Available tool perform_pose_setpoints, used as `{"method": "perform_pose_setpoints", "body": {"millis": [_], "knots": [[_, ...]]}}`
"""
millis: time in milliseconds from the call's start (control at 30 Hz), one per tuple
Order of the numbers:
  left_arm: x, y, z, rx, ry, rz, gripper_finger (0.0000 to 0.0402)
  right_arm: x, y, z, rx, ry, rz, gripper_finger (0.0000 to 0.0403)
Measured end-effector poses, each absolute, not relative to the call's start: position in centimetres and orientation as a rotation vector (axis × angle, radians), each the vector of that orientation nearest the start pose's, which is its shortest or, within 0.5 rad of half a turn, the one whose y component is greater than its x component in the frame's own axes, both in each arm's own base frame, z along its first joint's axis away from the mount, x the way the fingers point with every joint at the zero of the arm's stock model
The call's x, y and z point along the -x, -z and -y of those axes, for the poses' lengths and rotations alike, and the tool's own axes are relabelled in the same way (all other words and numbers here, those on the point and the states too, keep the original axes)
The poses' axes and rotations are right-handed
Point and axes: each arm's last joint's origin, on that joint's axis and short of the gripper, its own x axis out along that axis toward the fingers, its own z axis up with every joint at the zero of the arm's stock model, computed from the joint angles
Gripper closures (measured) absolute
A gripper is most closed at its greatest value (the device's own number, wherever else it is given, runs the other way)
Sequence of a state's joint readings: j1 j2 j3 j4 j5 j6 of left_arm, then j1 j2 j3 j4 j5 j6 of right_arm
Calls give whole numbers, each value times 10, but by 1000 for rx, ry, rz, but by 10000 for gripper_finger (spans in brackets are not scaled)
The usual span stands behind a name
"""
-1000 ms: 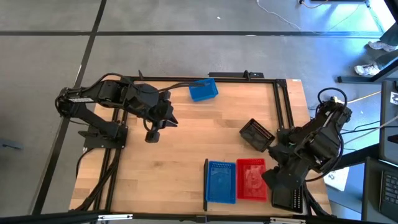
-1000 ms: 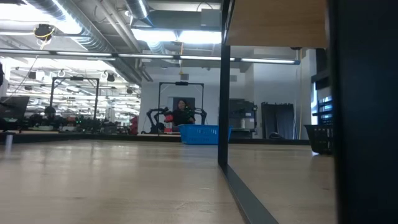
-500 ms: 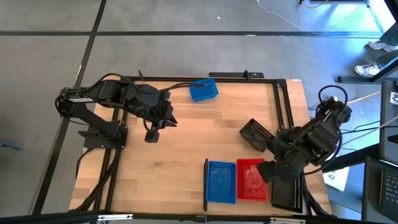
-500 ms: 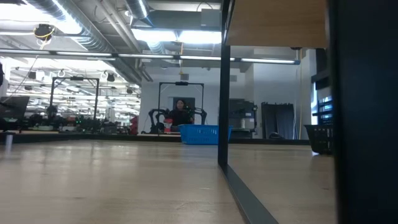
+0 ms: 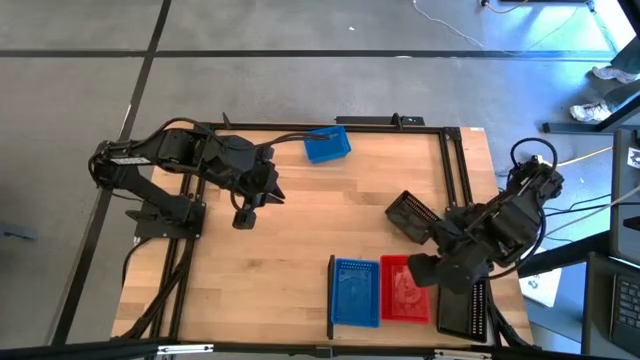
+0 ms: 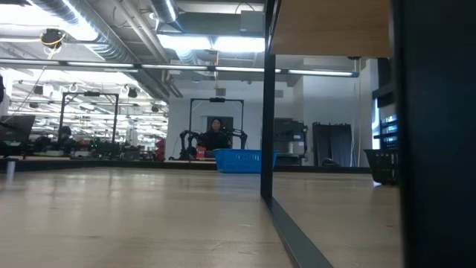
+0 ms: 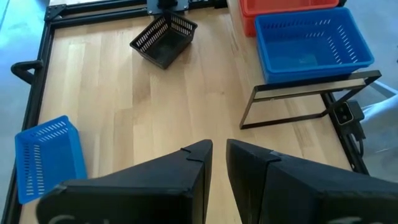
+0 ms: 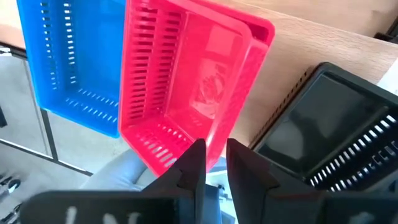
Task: Stack baskets on shelf by color
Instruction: Stack the red bin on top of the red bins on the shelf
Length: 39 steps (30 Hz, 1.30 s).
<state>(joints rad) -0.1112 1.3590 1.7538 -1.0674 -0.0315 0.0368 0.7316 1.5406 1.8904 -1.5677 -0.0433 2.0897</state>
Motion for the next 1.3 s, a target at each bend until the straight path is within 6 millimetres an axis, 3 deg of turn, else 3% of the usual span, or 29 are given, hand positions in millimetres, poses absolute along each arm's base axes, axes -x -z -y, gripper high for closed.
{"method": "perform_pose_setpoints", "body": {"millis": [1300], "knots": [[-239, -448, 28, -83, 170, -711, 361, -210, -403, -173, -1286, 779, -1315, 341]]}}
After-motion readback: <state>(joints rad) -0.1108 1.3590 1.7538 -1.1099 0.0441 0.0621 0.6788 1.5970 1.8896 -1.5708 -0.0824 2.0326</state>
